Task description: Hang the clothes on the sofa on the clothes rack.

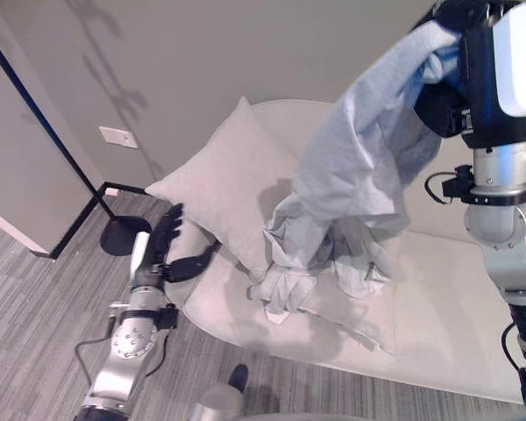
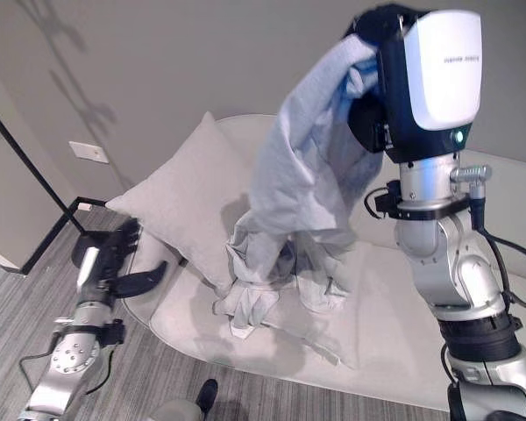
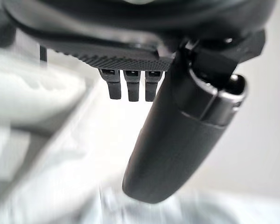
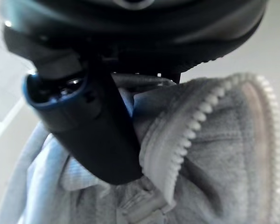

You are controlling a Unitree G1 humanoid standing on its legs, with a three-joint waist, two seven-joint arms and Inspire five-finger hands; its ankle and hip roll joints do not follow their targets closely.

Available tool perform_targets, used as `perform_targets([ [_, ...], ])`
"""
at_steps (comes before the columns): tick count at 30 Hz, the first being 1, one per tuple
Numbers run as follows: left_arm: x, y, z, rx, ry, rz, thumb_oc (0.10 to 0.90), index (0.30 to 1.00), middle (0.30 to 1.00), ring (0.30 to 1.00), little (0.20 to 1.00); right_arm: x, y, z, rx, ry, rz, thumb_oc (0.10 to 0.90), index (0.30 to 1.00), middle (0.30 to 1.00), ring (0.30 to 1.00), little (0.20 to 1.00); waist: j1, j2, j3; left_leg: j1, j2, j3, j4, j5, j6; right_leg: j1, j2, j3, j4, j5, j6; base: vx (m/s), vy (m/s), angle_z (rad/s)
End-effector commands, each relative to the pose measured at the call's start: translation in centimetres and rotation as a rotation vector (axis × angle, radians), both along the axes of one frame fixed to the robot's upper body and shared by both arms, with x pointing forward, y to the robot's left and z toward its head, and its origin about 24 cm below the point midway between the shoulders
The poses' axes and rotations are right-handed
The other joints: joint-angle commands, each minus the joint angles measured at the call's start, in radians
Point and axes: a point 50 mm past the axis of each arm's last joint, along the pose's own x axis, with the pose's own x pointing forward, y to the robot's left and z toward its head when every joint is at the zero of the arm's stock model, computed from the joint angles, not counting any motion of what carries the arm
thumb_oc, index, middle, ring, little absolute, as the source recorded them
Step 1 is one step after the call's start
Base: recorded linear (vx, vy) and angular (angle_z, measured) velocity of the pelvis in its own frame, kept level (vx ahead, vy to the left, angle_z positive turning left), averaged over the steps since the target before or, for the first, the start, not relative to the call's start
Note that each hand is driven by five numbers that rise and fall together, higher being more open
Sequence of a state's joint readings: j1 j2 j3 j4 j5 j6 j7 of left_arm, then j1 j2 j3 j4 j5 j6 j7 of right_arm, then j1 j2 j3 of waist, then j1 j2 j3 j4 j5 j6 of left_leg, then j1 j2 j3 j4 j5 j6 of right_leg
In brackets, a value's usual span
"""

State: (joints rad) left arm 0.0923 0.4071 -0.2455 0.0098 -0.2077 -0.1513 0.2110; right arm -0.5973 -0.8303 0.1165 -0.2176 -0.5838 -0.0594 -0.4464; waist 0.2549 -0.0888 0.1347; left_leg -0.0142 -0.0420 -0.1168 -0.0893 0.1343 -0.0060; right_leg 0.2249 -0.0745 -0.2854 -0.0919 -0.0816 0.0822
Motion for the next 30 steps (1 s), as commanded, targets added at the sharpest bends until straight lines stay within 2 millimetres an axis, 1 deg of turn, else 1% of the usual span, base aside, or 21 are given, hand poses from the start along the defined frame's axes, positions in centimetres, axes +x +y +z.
perform_targets([
  [1, 1.8, -2.7, 2.9, -0.121, -0.167, -0.105, 0.800, 0.900, 0.900, 0.900, 0.900, -1.1, 0.9, 4.7, 0.114, -0.271, 0.072, 0.400, 0.300, 0.300, 0.300, 0.300, -0.012, -0.012, -0.145, 0.079, 0.078, -0.024, 0.002, -0.162, -0.027, -0.063, -0.044, 0.004, 0.005, 0.071, 0.036, 0.00, 0.000, 0.00],
  [4, 2.5, -4.9, 2.2, -0.168, -0.124, -0.166, 0.800, 0.900, 0.900, 0.900, 0.900, -1.1, 2.4, 5.6, 0.137, -0.309, 0.136, 0.400, 0.300, 0.300, 0.300, 0.300, -0.031, -0.008, -0.147, 0.081, 0.076, -0.018, 0.002, -0.163, -0.025, -0.064, -0.043, 0.011, 0.005, 0.074, 0.035, 0.00, 0.002, -0.02],
  [5, 2.6, -5.0, 2.3, -0.170, -0.125, -0.166, 0.800, 0.900, 0.900, 0.900, 0.900, -1.1, 2.5, 5.7, 0.136, -0.310, 0.136, 0.400, 0.300, 0.300, 0.300, 0.300, -0.031, -0.006, -0.146, 0.081, 0.076, -0.018, 0.002, -0.163, -0.025, -0.064, -0.043, 0.011, 0.005, 0.074, 0.035, 0.01, 0.004, -0.03],
  [6, 3.3, -6.3, 2.0, -0.167, -0.108, -0.181, 0.800, 0.900, 0.900, 0.900, 0.900, -1.1, 3.5, 6.2, 0.157, -0.333, 0.182, 0.400, 0.300, 0.300, 0.300, 0.300, -0.046, -0.004, -0.148, 0.084, 0.076, -0.013, 0.002, -0.164, -0.024, -0.065, -0.044, 0.017, 0.005, 0.076, 0.034, 0.01, 0.004, -0.05],
  [8, 4.1, -7.1, 1.9, -0.135, -0.110, -0.169, 0.800, 0.900, 0.900, 0.900, 0.900, -1.2, 4.3, 6.3, 0.179, -0.342, 0.224, 0.400, 0.300, 0.300, 0.300, 0.300, -0.063, -0.002, -0.152, 0.087, 0.075, -0.009, 0.002, -0.165, -0.024, -0.066, -0.044, 0.023, 0.005, 0.077, 0.033, 0.01, 0.011, -0.09],
  [9, 4.8, -7.7, 2.0, -0.090, -0.123, -0.160, 0.800, 0.900, 0.900, 0.900, 0.900, -1.3, 4.7, 6.4, 0.195, -0.352, 0.248, 0.400, 0.300, 0.300, 0.300, 0.300, -0.071, 0.000, -0.151, 0.087, 0.075, -0.006, 0.002, -0.166, -0.023, -0.068, -0.043, 0.027, 0.005, 0.078, 0.033, 0.01, 0.015, -0.13],
  [12, 6.5, -8.7, 2.4, -0.020, -0.144, -0.104, 0.800, 0.900, 0.900, 0.900, 0.900, -1.9, 5.9, 6.2, 0.237, -0.365, 0.333, 0.400, 0.300, 0.300, 0.300, 0.300, -0.100, 0.006, -0.154, 0.090, 0.074, 0.003, 0.002, -0.169, -0.023, -0.074, -0.045, 0.038, 0.005, 0.081, 0.033, 0.01, 0.018, -0.13],
  [13, 7.3, -9.1, 2.8, 0.006, -0.160, -0.075, 0.800, 0.900, 0.900, 0.900, 0.900, -2.1, 6.3, 6.0, 0.259, -0.369, 0.362, 0.400, 0.300, 0.300, 0.300, 0.300, -0.111, 0.009, -0.154, 0.090, 0.074, 0.007, 0.002, -0.170, -0.023, -0.078, -0.045, 0.042, 0.005, 0.082, 0.033, 0.01, 0.019, -0.09],
  [16, 8.5, -9.5, 3.5, 0.035, -0.181, -0.007, 0.800, 0.900, 0.900, 0.900, 0.900, -2.8, 7.0, 5.3, 0.294, -0.371, 0.434, 0.400, 0.300, 0.300, 0.300, 0.300, -0.134, 0.015, -0.159, 0.088, 0.075, 0.016, 0.002, -0.171, -0.022, -0.088, -0.045, 0.053, 0.005, 0.084, 0.033, 0.01, 0.016, -0.17],
  [17, 8.6, -9.5, 3.5, 0.035, -0.182, -0.005, 0.800, 0.900, 0.900, 0.900, 0.900, -2.9, 7.0, 5.3, 0.294, -0.371, 0.435, 0.400, 0.300, 0.300, 0.300, 0.300, -0.134, 0.015, -0.159, 0.087, 0.075, 0.017, 0.002, -0.171, -0.022, -0.089, -0.045, 0.053, 0.005, 0.084, 0.033, 0.01, 0.008, -0.16],
  [18, 9.1, -9.7, 3.9, 0.040, -0.187, 0.029, 0.598, 0.596, 0.596, 0.596, 0.596, -3.2, 7.4, 4.8, 0.308, -0.363, 0.470, 0.400, 0.300, 0.300, 0.300, 0.300, -0.146, 0.017, -0.162, 0.087, 0.074, 0.022, 0.002, -0.171, -0.022, -0.092, -0.044, 0.059, 0.005, 0.085, 0.033, 0.00, 0.002, -0.07],
  [19, 9.2, -9.7, 3.9, 0.039, -0.188, 0.029, 0.558, 0.538, 0.538, 0.538, 0.538, -3.2, 7.3, 4.8, 0.308, -0.363, 0.470, 0.400, 0.300, 0.300, 0.300, 0.300, -0.145, 0.018, -0.162, 0.086, 0.074, 0.023, 0.002, -0.171, -0.022, -0.093, -0.043, 0.059, 0.005, 0.086, 0.033, 0.00, 0.000, 0.00],
  [20, 9.4, -9.7, 4.1, 0.055, -0.199, 0.047, 0.400, 0.300, 0.300, 0.300, 0.300, -3.3, 7.5, 4.5, 0.306, -0.356, 0.480, 0.400, 0.300, 0.300, 0.300, 0.300, -0.151, 0.019, -0.164, 0.087, 0.075, 0.026, 0.002, -0.171, -0.022, -0.095, -0.043, 0.062, 0.005, 0.086, 0.034, 0.01, 0.004, -0.08],
  [22, 9.7, -9.3, 4.2, 0.065, -0.202, 0.095, 0.400, 0.300, 0.300, 0.300, 0.300, -3.4, 7.2, 4.1, 0.298, -0.352, 0.472, 0.400, 0.300, 0.300, 0.300, 0.300, -0.162, 0.021, -0.169, 0.088, 0.075, 0.033, 0.002, -0.173, -0.023, -0.098, -0.041, 0.068, 0.005, 0.087, 0.034, 0.01, -0.005, -0.17],
  [24, 9.6, -8.7, 4.1, 0.050, -0.201, 0.128, 0.400, 0.300, 0.300, 0.300, 0.300, -3.4, 6.9, 3.8, 0.285, -0.348, 0.453, 0.400, 0.300, 0.300, 0.300, 0.300, -0.164, 0.021, -0.171, 0.091, 0.077, 0.034, 0.002, -0.174, -0.023, -0.098, -0.040, 0.071, 0.005, 0.087, 0.034, 0.01, -0.021, -0.10],
  [26, 9.3, -7.4, 4.1, 0.018, -0.206, 0.181, 0.400, 0.300, 0.300, 0.300, 0.300, -3.3, 6.2, 3.1, 0.282, -0.328, 0.414, 0.400, 0.300, 0.300, 0.300, 0.300, -0.161, 0.019, -0.172, 0.092, 0.080, 0.035, 0.002, -0.173, -0.025, -0.097, -0.038, 0.072, 0.005, 0.085, 0.033, 0.01, -0.039, -0.03],
  [27, 9.0, -6.3, 4.3, -0.001, -0.216, 0.219, 0.400, 0.300, 0.300, 0.300, 0.300, -3.2, 5.6, 2.9, 0.272, -0.325, 0.380, 0.400, 0.300, 0.300, 0.300, 0.300, -0.156, 0.019, -0.170, 0.091, 0.080, 0.035, 0.002, -0.172, -0.026, -0.096, -0.036, 0.069, 0.005, 0.084, 0.033, 0.00, 0.000, 0.00],
  [28, 9.0, -6.3, 4.3, 0.000, -0.214, 0.219, 0.400, 0.300, 0.300, 0.300, 0.300, -3.3, 5.5, 2.8, 0.273, -0.324, 0.380, 0.400, 0.300, 0.300, 0.300, 0.300, -0.157, 0.019, -0.171, 0.091, 0.080, 0.034, 0.002, -0.172, -0.026, -0.096, -0.036, 0.069, 0.005, 0.084, 0.033, 0.01, -0.034, -0.02],
  [29, 8.7, -5.2, 4.5, -0.011, -0.231, 0.256, 0.400, 0.300, 0.300, 0.300, 0.300, -3.3, 5.2, 2.7, 0.265, -0.323, 0.358, 0.400, 0.300, 0.300, 0.300, 0.300, -0.150, 0.019, -0.168, 0.088, 0.081, 0.033, 0.002, -0.170, -0.027, -0.097, -0.035, 0.067, 0.005, 0.084, 0.032, 0.00, -0.055, -0.02],
  [30, 7.5, -1.8, 5.4, -0.032, -0.296, 0.357, 0.400, 0.300, 0.300, 0.300, 0.300, -3.4, 4.1, 2.4, 0.239, -0.320, 0.303, 0.400, 0.300, 0.300, 0.300, 0.300, -0.134, 0.016, -0.162, 0.079, 0.082, 0.025, 0.002, -0.165, -0.030, -0.101, -0.033, 0.060, 0.005, 0.085, 0.032, 0.00, -0.055, -0.01],
])
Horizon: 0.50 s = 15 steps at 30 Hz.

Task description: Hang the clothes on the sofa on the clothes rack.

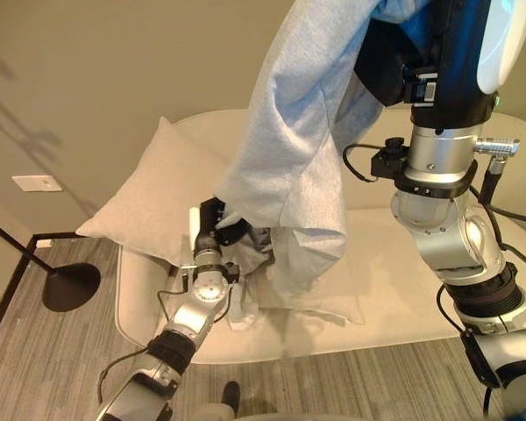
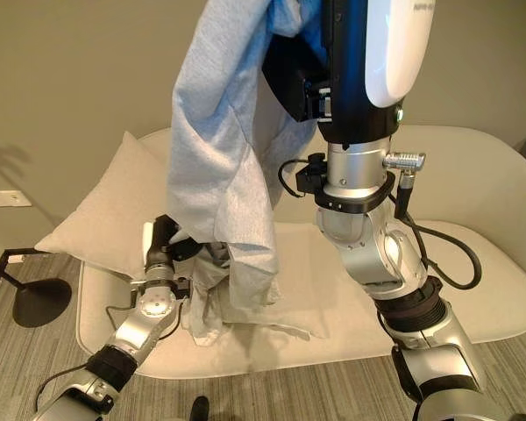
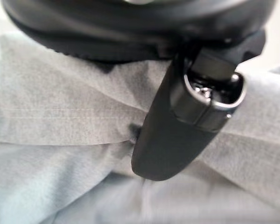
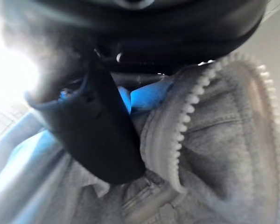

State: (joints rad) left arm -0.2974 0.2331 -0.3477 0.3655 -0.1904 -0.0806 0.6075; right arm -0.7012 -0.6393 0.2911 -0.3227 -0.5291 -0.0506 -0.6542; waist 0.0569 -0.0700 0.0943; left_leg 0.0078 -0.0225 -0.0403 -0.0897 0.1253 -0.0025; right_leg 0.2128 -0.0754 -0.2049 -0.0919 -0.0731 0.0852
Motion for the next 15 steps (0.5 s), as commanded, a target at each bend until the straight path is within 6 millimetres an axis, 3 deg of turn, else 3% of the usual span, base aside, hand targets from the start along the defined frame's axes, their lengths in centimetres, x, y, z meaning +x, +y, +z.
perform_targets([
  [1, 0.4, 2.3, 4.8, 0.025, -0.271, 0.065, 0.400, 0.300, 0.300, 0.300, 0.300, -1.7, -2.0, 2.1, 0.053, -0.135, -0.050, 0.400, 0.300, 0.300, 0.300, 0.300, 0.061, -0.004, -0.125, 0.057, 0.062, -0.053, 0.002, -0.155, -0.033, -0.089, -0.032, -0.022, 0.005, 0.077, 0.029, -0.01, -0.060, -0.01],
  [2, -0.7, 4.9, 5.8, 0.026, -0.337, 0.149, 0.400, 0.300, 0.300, 0.300, 0.300, -1.9, -2.6, 1.9, 0.039, -0.130, -0.071, 0.400, 0.300, 0.300, 0.300, 0.300, 0.075, -0.005, -0.118, 0.045, 0.060, -0.062, 0.002, -0.145, -0.034, -0.093, -0.030, -0.029, 0.005, 0.080, 0.029, -0.02, -0.040, 0.02],
  [6, -5.4, 11.2, 9.9, 0.237, -0.533, 0.335, 0.400, 0.300, 0.300, 0.300, 0.300, -2.9, -3.7, 1.7, -0.073, -0.134, -0.112, 0.400, 0.300, 0.300, 0.300, 0.300, 0.131, -0.008, -0.075, -0.021, 0.050, -0.096, 0.002, -0.108, -0.044, -0.130, -0.026, -0.056, 0.005, 0.092, 0.031, -0.08, -0.043, 0.15],
  [9, -10.0, 13.9, 13.7, 0.440, -0.710, 0.433, 0.400, 0.300, 0.300, 0.300, 0.300, -3.9, -5.5, 0.9, -0.150, -0.127, -0.196, 0.400, 0.300, 0.300, 0.300, 0.300, 0.185, 0.007, -0.009, -0.173, 0.025, -0.154, 0.002, -0.058, -0.061, -0.233, -0.035, -0.101, 0.005, 0.104, 0.041, -0.31, -0.055, 0.56],
  [10, -11.0, 14.2, 13.9, 0.423, -0.733, 0.432, 0.400, 0.300, 0.300, 0.300, 0.300, -4.1, -6.2, 0.4, -0.156, -0.116, -0.235, 0.400, 0.300, 0.300, 0.300, 0.300, 0.202, 0.014, 0.001, -0.211, 0.011, -0.173, 0.002, -0.038, -0.068, -0.254, -0.042, -0.122, 0.005, 0.106, 0.044, -0.35, -0.004, 1.06],
  [12, -12.6, 13.9, 13.4, 0.101, -0.779, 0.322, 0.400, 0.300, 0.300, 0.300, 0.300, -4.1, -8.5, -1.8, -0.163, 0.000, -0.394, 0.400, 0.300, 0.300, 0.300, 0.300, 0.235, 0.028, 0.007, -0.263, 0.008, -0.176, 0.002, -0.027, -0.079, -0.275, -0.090, -0.219, 0.005, 0.113, 0.054, -0.18, 0.131, 1.41],
  [13, -12.2, 13.3, 12.1, -0.173, -0.770, 0.236, 0.400, 0.300, 0.300, 0.300, 0.300, -3.6, -9.0, -4.7, -0.088, 0.167, -0.373, 0.400, 0.300, 0.300, 0.300, 0.300, 0.228, 0.039, 0.027, -0.227, 0.076, -0.132, 0.002, -0.048, -0.077, -0.263, -0.131, -0.271, 0.005, 0.130, 0.060, -0.13, 0.273, 1.73],
  [15, -11.5, 12.7, 10.6, -0.287, -0.719, 0.196, 0.400, 0.300, 0.300, 0.300, 0.300, -3.0, -9.0, -8.4, -0.043, 0.368, -0.331, 0.400, 0.300, 0.300, 0.300, 0.300, 0.201, 0.046, 0.052, -0.152, 0.181, -0.068, 0.003, -0.053, -0.094, -0.227, -0.166, -0.292, 0.005, 0.146, 0.063, -0.10, 0.315, 1.95],
])
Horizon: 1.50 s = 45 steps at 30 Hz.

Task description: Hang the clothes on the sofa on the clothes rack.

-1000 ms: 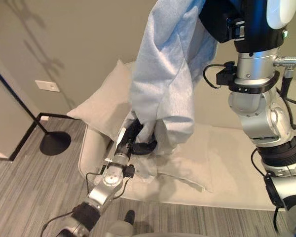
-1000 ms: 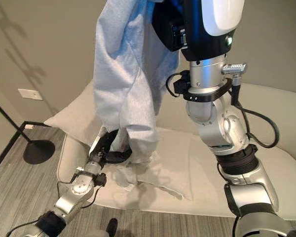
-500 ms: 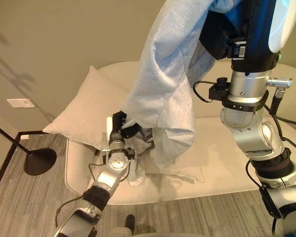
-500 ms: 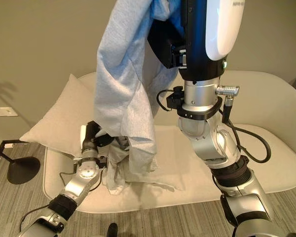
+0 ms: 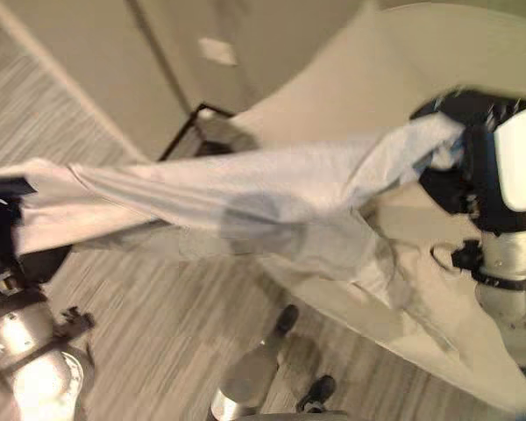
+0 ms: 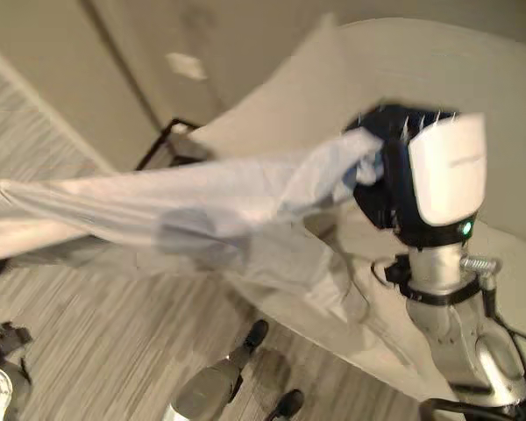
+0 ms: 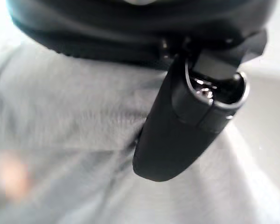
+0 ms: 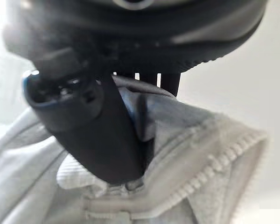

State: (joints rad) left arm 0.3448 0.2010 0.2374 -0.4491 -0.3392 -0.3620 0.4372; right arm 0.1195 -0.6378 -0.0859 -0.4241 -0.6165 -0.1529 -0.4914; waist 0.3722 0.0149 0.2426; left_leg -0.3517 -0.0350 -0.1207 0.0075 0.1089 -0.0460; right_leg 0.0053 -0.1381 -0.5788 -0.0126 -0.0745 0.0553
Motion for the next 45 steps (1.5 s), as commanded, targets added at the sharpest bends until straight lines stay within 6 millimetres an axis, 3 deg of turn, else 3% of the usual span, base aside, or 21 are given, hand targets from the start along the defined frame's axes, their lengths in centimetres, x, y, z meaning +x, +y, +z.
perform_targets([
  [1, 3.0, 0.5, 1.4, -0.076, -0.135, -0.187, 0.400, 0.300, 0.300, 0.300, 0.300, 1.9, 0.6, 2.2, 0.078, -0.077, 0.057, 0.400, 0.300, 0.300, 0.300, 0.300, -0.131, -0.037, -0.091, 0.241, 0.256, 0.049, -0.091, -0.026, -0.060, -0.012, -0.123, 0.083, -0.075, 0.158, 0.096, -0.08, 0.507, 1.46],
  [3, 4.5, -3.0, -0.3, -0.226, -0.096, -0.464, 0.400, 0.300, 0.300, 0.300, 0.300, 2.0, 1.7, -1.8, 0.197, 0.159, 0.148, 0.400, 0.300, 0.300, 0.300, 0.300, -0.193, -0.014, -0.111, 0.280, 0.431, 0.099, -0.091, 0.127, -0.133, -0.001, -0.203, 0.092, -0.073, 0.194, 0.134, -0.04, 0.724, 0.33],
  [7, 5.3, -6.1, -1.4, -0.258, -0.025, -0.640, 0.400, 0.300, 0.300, 0.300, 0.300, 2.6, 2.4, -2.2, 0.199, 0.189, 0.187, 0.400, 0.300, 0.300, 0.300, 0.300, -0.216, 0.006, -0.139, 0.256, 0.488, 0.084, -0.095, 0.177, -0.186, 0.004, -0.275, 0.109, -0.069, 0.234, 0.188, -0.07, 0.687, 0.45],
  [9, 5.5, -7.2, -1.8, -0.262, 0.000, -0.709, 0.400, 0.300, 0.300, 0.300, 0.300, 2.7, 2.3, -1.8, 0.181, 0.169, 0.171, 0.400, 0.300, 0.300, 0.300, 0.300, -0.229, 0.015, -0.155, 0.278, 0.487, 0.107, -0.056, 0.030, -0.192, 0.000, -0.325, 0.123, -0.071, 0.271, 0.206, -0.18, 0.741, -0.13],
  [10, 5.7, -8.5, -1.7, -0.227, 0.020, -0.789, 0.400, 0.300, 0.300, 0.300, 0.300, 2.6, 2.5, -1.4, 0.138, 0.141, 0.146, 0.400, 0.300, 0.300, 0.300, 0.300, -0.230, 0.007, -0.150, 0.256, 0.419, 0.107, 0.054, -0.123, -0.162, 0.010, -0.385, 0.132, -0.074, 0.341, 0.206, -0.27, 0.823, -0.11],
  [12, 6.2, -8.6, -1.5, -0.130, 0.054, -0.794, 0.400, 0.300, 0.300, 0.300, 0.300, 3.1, 1.7, -2.0, 0.157, 0.162, 0.074, 0.400, 0.300, 0.300, 0.300, 0.300, -0.221, -0.026, -0.136, 0.233, 0.342, 0.106, 0.116, -0.199, -0.131, 0.003, -0.469, 0.106, -0.062, 0.512, 0.206, -0.21, 0.622, 0.12],
  [14, 6.2, -7.9, -1.0, -0.036, 0.063, -0.745, 0.400, 0.300, 0.300, 0.300, 0.300, 3.5, 2.1, -2.3, 0.243, 0.169, 0.086, 0.400, 0.300, 0.300, 0.300, 0.300, -0.213, -0.036, -0.105, 0.230, 0.284, 0.125, 0.144, -0.226, -0.084, 0.005, -0.507, 0.069, -0.033, 0.527, 0.206, -0.16, 0.504, 0.18],
  [16, 6.6, -7.3, -0.8, 0.003, 0.074, -0.689, 0.400, 0.300, 0.300, 0.300, 0.300, 3.1, 1.8, -3.2, 0.261, 0.193, 0.066, 0.400, 0.300, 0.300, 0.300, 0.300, -0.238, -0.054, -0.100, 0.227, 0.191, 0.092, 0.130, -0.216, -0.037, 0.004, -0.450, 0.174, 0.041, 0.419, 0.183, -0.02, 0.531, 0.19],
  [19, 6.1, -7.0, -1.7, -0.006, 0.108, -0.688, 0.400, 0.300, 0.300, 0.300, 0.300, 2.1, 0.6, -3.4, 0.247, 0.199, 0.030, 0.400, 0.300, 0.300, 0.300, 0.300, -0.250, -0.046, -0.116, 0.259, 0.105, 0.053, 0.086, -0.197, 0.028, 0.005, -0.253, 0.297, 0.135, 0.194, 0.108, 0.08, 0.495, 0.75],
  [21, 5.9, -7.1, -2.4, -0.002, 0.148, -0.694, 0.400, 0.300, 0.300, 0.300, 0.300, 1.6, 0.4, -3.8, 0.262, 0.214, 0.032, 0.400, 0.300, 0.300, 0.300, 0.300, -0.258, -0.045, -0.117, 0.300, 0.074, 0.040, 0.055, -0.188, 0.054, -0.018, -0.141, 0.323, 0.196, 0.103, 0.068, 0.10, 0.309, 0.54],
  [22, 5.9, -7.1, -2.4, -0.002, 0.147, -0.694, 0.400, 0.300, 0.300, 0.300, 0.300, 1.6, 0.4, -3.8, 0.262, 0.214, 0.032, 0.400, 0.300, 0.300, 0.300, 0.300, -0.258, -0.046, -0.118, 0.298, 0.074, 0.040, 0.051, -0.181, 0.054, -0.021, -0.142, 0.323, 0.196, 0.105, 0.066, 0.17, 0.247, 0.49],
  [23, 5.9, -7.5, -3.0, 0.025, 0.190, -0.697, 0.400, 0.300, 0.300, 0.300, 0.300, 1.3, 0.3, -4.4, 0.265, 0.247, 0.038, 0.400, 0.300, 0.300, 0.300, 0.300, -0.285, -0.060, -0.105, 0.348, 0.038, 0.020, 0.034, -0.192, 0.078, -0.088, -0.014, 0.371, 0.210, 0.087, 0.044, 0.12, 0.174, 0.34],
  [24, 5.9, -7.5, -3.0, 0.026, 0.189, -0.696, 0.400, 0.300, 0.300, 0.300, 0.300, 1.3, 0.3, -4.4, 0.264, 0.247, 0.038, 0.400, 0.300, 0.300, 0.300, 0.300, -0.285, -0.060, -0.106, 0.346, 0.039, 0.020, 0.031, -0.188, 0.078, -0.092, -0.014, 0.372, 0.210, 0.090, 0.043, 0.28, 0.281, 0.12],
  [25, 5.7, -7.7, -3.3, 0.029, 0.201, -0.704, 0.400, 0.300, 0.300, 0.300, 0.300, 1.0, 0.2, -4.8, 0.266, 0.270, 0.045, 0.400, 0.300, 0.300, 0.300, 0.300, -0.312, -0.072, -0.089, 0.400, 0.003, -0.007, 0.013, -0.205, 0.096, -0.149, 0.084, 0.437, 0.185, 0.110, 0.048, 0.19, 0.163, 0.06],
  [27, 5.7, -8.2, -3.4, 0.031, 0.199, -0.721, 0.400, 0.300, 0.300, 0.300, 0.300, 1.1, 0.2, -4.7, 0.284, 0.267, 0.055, 0.400, 0.300, 0.300, 0.300, 0.300, -0.334, -0.083, -0.082, 0.445, -0.036, -0.047, -0.022, -0.207, 0.110, -0.215, 0.139, 0.458, 0.151, 0.161, 0.059, 0.26, 0.170, 0.31],
  [33, 5.8, -8.5, -3.6, 0.034, 0.200, -0.723, 0.400, 0.300, 0.300, 0.300, 0.300, 2.0, 1.3, -5.2, 0.320, 0.281, 0.100, 0.400, 0.300, 0.300, 0.300, 0.300, -0.340, -0.087, -0.110, 0.496, -0.048, -0.062, 0.024, -0.277, 0.096, -0.108, 0.130, 0.441, 0.060, 0.161, 0.028, 0.24, 0.015, 0.58],
  [36, 5.8, -7.9, -3.2, 0.018, 0.173, -0.694, 0.400, 0.300, 0.300, 0.300, 0.300, 2.7, 2.2, -4.6, 0.301, 0.268, 0.159, 0.400, 0.300, 0.300, 0.300, 0.300, -0.325, -0.081, -0.105, 0.349, -0.025, 0.065, 0.387, -0.237, 0.016, -0.011, 0.099, 0.424, -0.024, 0.163, 0.011, 0.14, 0.081, 0.04],
  [39, 5.6, -7.1, -3.1, 0.008, 0.166, -0.643, 0.400, 0.300, 0.300, 0.300, 0.300, 2.9, 2.5, -4.4, 0.290, 0.272, 0.182, 0.400, 0.300, 0.300, 0.300, 0.300, -0.308, -0.085, -0.096, 0.231, 0.049, 0.146, 0.588, -0.186, 0.005, 0.044, 0.088, 0.403, -0.061, 0.145, -0.011, 0.09, 0.019, 0.10],
  [41, 5.4, -6.6, -3.3, -0.023, 0.168, -0.608, 0.400, 0.300, 0.300, 0.300, 0.300, 2.9, 2.3, -4.4, 0.278, 0.276, 0.172, 0.400, 0.300, 0.300, 0.300, 0.300, -0.301, -0.088, -0.094, 0.181, 0.117, 0.191, 0.575, -0.181, 0.017, 0.069, 0.068, 0.390, -0.066, 0.122, -0.010, 0.15, 0.083, 0.20],
  [43, 5.3, -6.3, -3.5, -0.031, 0.177, -0.593, 0.400, 0.300, 0.300, 0.300, 0.300, 2.8, 2.2, -4.3, 0.271, 0.276, 0.169, 0.400, 0.300, 0.300, 0.300, 0.300, -0.294, -0.091, -0.095, 0.171, 0.134, 0.207, 0.532, -0.188, 0.020, 0.078, 0.057, 0.387, -0.068, 0.113, -0.007, 0.16, 0.142, 0.45],
  [45, 4.9, -6.0, -4.0, -0.040, 0.202, -0.575, 0.400, 0.300, 0.300, 0.300, 0.300, 2.7, 1.8, -4.1, 0.252, 0.271, 0.162, 0.400, 0.300, 0.300, 0.300, 0.300, -0.283, -0.086, -0.110, 0.186, 0.165, 0.195, 0.271, -0.195, 0.014, 0.091, 0.034, 0.382, -0.066, 0.088, 0.017, 0.23, 0.262, 0.27],
])
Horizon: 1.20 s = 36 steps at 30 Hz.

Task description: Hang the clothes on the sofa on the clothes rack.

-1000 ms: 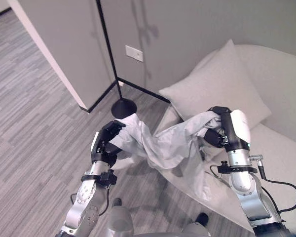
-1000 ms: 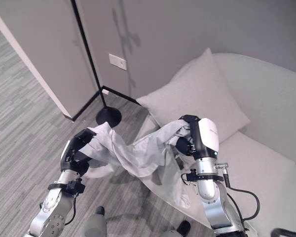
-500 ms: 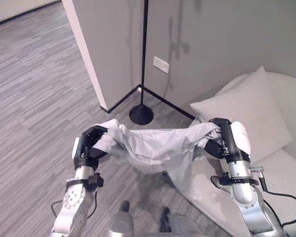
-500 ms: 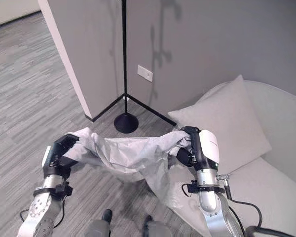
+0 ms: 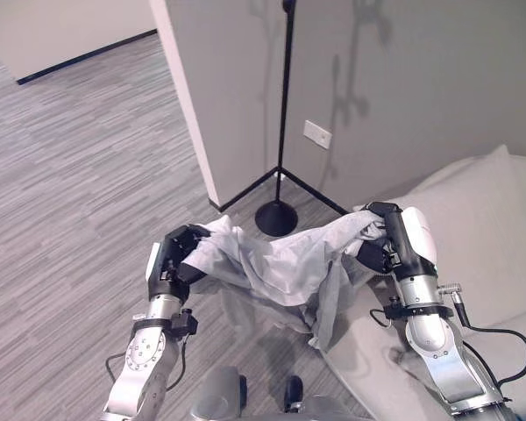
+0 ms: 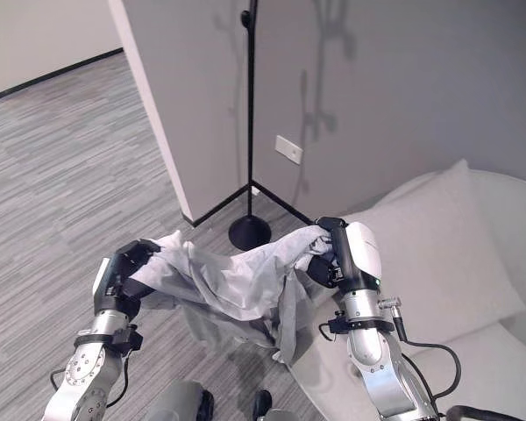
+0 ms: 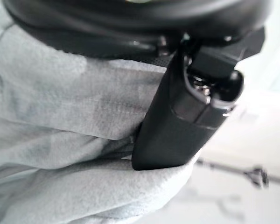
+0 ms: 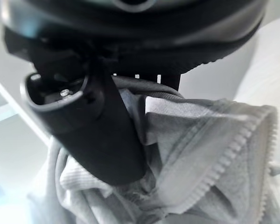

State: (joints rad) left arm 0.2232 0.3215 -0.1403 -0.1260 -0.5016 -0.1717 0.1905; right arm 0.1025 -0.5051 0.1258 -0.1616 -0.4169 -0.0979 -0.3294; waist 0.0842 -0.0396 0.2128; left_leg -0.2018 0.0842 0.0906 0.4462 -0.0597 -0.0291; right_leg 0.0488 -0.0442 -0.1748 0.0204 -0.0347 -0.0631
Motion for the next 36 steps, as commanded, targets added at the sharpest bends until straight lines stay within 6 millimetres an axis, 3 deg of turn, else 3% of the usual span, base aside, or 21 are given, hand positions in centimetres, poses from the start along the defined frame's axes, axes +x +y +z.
perform_targets([
  [1, 0.1, 0.4, 4.4, -0.002, -0.254, 0.015, 0.400, 0.300, 0.300, 0.300, 0.300, 0.6, 0.0, 4.9, -0.008, -0.245, 0.059, 0.400, 0.300, 0.300, 0.300, 0.300, 0.005, -0.035, -0.082, 0.051, 0.041, -0.014, -0.199, -0.011, -0.005, 0.048, -0.064, -0.022, -0.099, 0.047, 0.135, 0.25, 0.289, 0.03],
  [2, 0.1, 0.5, 4.3, 0.021, -0.247, 0.022, 0.400, 0.300, 0.300, 0.300, 0.300, 0.6, -0.3, 5.0, -0.015, -0.247, 0.051, 0.400, 0.300, 0.300, 0.300, 0.300, 0.018, -0.020, -0.087, 0.029, 0.065, -0.055, -0.323, 0.071, -0.031, 0.073, -0.058, -0.013, -0.101, 0.020, 0.140, 0.27, 0.276, -0.05],
  [4, 0.3, 0.4, 4.3, 0.048, -0.249, 0.029, 0.400, 0.300, 0.300, 0.300, 0.300, 0.7, -0.5, 5.1, -0.019, -0.253, 0.042, 0.400, 0.300, 0.300, 0.300, 0.300, 0.031, -0.013, -0.081, 0.004, 0.082, -0.122, -0.454, 0.131, -0.052, 0.106, -0.064, 0.000, -0.091, -0.026, 0.144, 0.30, 0.318, -0.11],
  [6, 0.5, 0.3, 4.3, 0.078, -0.251, 0.033, 0.400, 0.300, 0.300, 0.300, 0.300, 0.7, -0.6, 5.2, -0.021, -0.260, 0.040, 0.400, 0.300, 0.300, 0.300, 0.300, 0.043, -0.007, -0.077, -0.028, 0.092, -0.186, -0.504, 0.162, -0.077, 0.132, -0.073, 0.026, -0.082, -0.050, 0.150, 0.26, 0.303, -0.31],
  [9, 0.6, 0.4, 4.4, 0.143, -0.258, 0.036, 0.400, 0.300, 0.300, 0.300, 0.300, 0.6, -0.9, 5.2, -0.026, -0.264, 0.020, 0.400, 0.300, 0.300, 0.300, 0.300, 0.044, 0.002, -0.077, -0.047, 0.102, -0.195, -0.509, 0.182, -0.094, 0.161, -0.090, 0.039, -0.075, -0.065, 0.162, 0.21, 0.342, -0.42],
  [11, 0.7, 0.5, 4.2, 0.223, -0.252, 0.039, 0.400, 0.300, 0.300, 0.300, 0.300, 0.2, -1.7, 4.5, -0.048, -0.254, -0.046, 0.400, 0.300, 0.300, 0.300, 0.300, 0.050, 0.018, -0.108, -0.021, 0.092, -0.206, -0.471, 0.201, -0.090, 0.169, -0.144, 0.055, -0.063, -0.042, 0.201, 0.21, 0.487, -0.47],
  [14, 1.2, 1.1, 4.8, 0.377, -0.267, 0.048, 0.400, 0.300, 0.300, 0.300, 0.300, 0.1, -2.6, 4.2, -0.071, -0.262, -0.132, 0.400, 0.300, 0.300, 0.300, 0.300, 0.042, 0.005, -0.127, -0.001, 0.053, -0.200, -0.445, 0.174, -0.073, 0.147, -0.195, 0.071, -0.021, -0.021, 0.214, 0.21, 0.398, -0.30],
  [17, 2.5, 2.5, 8.2, 0.585, -0.408, 0.123, 0.400, 0.300, 0.300, 0.300, 0.300, -0.2, -4.7, 5.9, -0.118, -0.396, -0.322, 0.400, 0.300, 0.300, 0.300, 0.300, 0.027, -0.011, -0.143, 0.076, -0.037, -0.176, -0.456, 0.127, 0.006, 0.075, -0.269, 0.106, 0.177, 0.115, 0.211, 0.23, 0.533, 0.11],
  [19, 2.9, 3.3, 10.3, 0.658, -0.492, 0.204, 0.400, 0.300, 0.300, 0.300, 0.300, -0.1, -5.3, 7.9, -0.163, -0.502, -0.398, 0.400, 0.300, 0.300, 0.300, 0.300, 0.021, -0.003, -0.144, 0.128, -0.053, -0.158, -0.454, 0.091, 0.039, 0.034, -0.318, 0.075, 0.304, 0.187, 0.186, 0.18, 0.417, -0.08],
  [21, 3.3, 4.1, 12.2, 0.728, -0.562, 0.293, 0.400, 0.300, 0.300, 0.300, 0.300, 0.2, -5.6, 9.8, -0.157, -0.607, -0.462, 0.400, 0.300, 0.300, 0.300, 0.300, 0.020, 0.007, -0.138, 0.181, -0.055, -0.114, -0.449, 0.049, 0.059, 0.002, -0.354, -0.008, 0.390, 0.192, 0.181, 0.17, 0.358, -0.41],
  [22, 3.3, 4.4, 13.0, 0.752, -0.595, 0.328, 0.400, 0.300, 0.300, 0.300, 0.300, 0.2, -5.7, 10.6, -0.158, -0.651, -0.481, 0.400, 0.300, 0.300, 0.300, 0.300, 0.010, 0.009, -0.139, 0.212, -0.059, -0.096, -0.451, 0.034, 0.066, -0.017, -0.340, -0.039, 0.402, 0.168, 0.177, 0.12, 0.232, -0.61],
  [23, 3.4, 4.4, 13.1, 0.753, -0.597, 0.330, 0.400, 0.300, 0.300, 0.300, 0.300, 0.2, -5.7, 10.7, -0.158, -0.653, -0.481, 0.400, 0.300, 0.300, 0.300, 0.300, 0.010, 0.010, -0.136, 0.211, -0.058, -0.095, -0.451, 0.038, 0.067, -0.017, -0.339, -0.041, 0.401, 0.170, 0.173, 0.22, 0.254, -0.62],
  [24, 3.2, 4.8, 14.4, 0.785, -0.649, 0.379, 0.400, 0.300, 0.300, 0.300, 0.300, -0.1, -6.4, 12.4, -0.183, -0.737, -0.534, 0.400, 0.300, 0.300, 0.300, 0.300, -0.002, 0.015, -0.136, 0.259, -0.063, -0.071, -0.466, 0.018, 0.072, -0.069, -0.279, -0.090, 0.391, 0.101, 0.173, 0.23, 0.177, -0.46],
  [27, 3.0, 5.1, 16.2, 0.837, -0.730, 0.434, 0.400, 0.300, 0.300, 0.300, 0.300, -0.3, -7.3, 14.8, -0.213, -0.856, -0.622, 0.400, 0.300, 0.300, 0.300, 0.300, -0.004, 0.008, -0.136, 0.315, -0.060, -0.028, -0.480, -0.012, 0.059, -0.104, -0.258, -0.184, 0.253, 0.091, 0.194, 0.22, 0.043, -0.45],
  [29, 3.3, 5.1, 17.4, 0.864, -0.782, 0.478, 0.400, 0.300, 0.300, 0.300, 0.300, -0.3, -7.4, 16.0, -0.231, -0.911, -0.658, 0.400, 0.300, 0.300, 0.300, 0.300, -0.025, 0.004, -0.132, 0.370, -0.043, -0.024, -0.503, -0.040, 0.043, -0.140, -0.209, -0.147, 0.109, 0.132, 0.218, 0.28, -0.100, -0.48],
  [33, 4.0, 5.1, 18.8, 0.881, -0.840, 0.542, 0.400, 0.300, 0.300, 0.300, 0.300, -0.4, -7.5, 17.8, -0.286, -1.001, -0.709, 0.400, 0.300, 0.300, 0.300, 0.300, -0.046, -0.009, -0.130, 0.438, -0.013, -0.022, -0.508, -0.087, 0.019, -0.207, -0.218, -0.084, -0.012, 0.227, 0.265, 0.27, -0.102, -0.28],
  [36, 4.1, 5.1, 19.6, 0.909, -0.868, 0.577, 0.400, 0.300, 0.300, 0.300, 0.300, -0.6, -7.8, 18.8, -0.334, -1.041, -0.751, 0.400, 0.300, 0.300, 0.300, 0.300, -0.054, -0.027, -0.156, 0.494, 0.016, -0.022, -0.505, -0.133, 0.000, -0.183, -0.213, -0.065, -0.036, 0.230, 0.268, 0.41, -0.159, -0.03],
])
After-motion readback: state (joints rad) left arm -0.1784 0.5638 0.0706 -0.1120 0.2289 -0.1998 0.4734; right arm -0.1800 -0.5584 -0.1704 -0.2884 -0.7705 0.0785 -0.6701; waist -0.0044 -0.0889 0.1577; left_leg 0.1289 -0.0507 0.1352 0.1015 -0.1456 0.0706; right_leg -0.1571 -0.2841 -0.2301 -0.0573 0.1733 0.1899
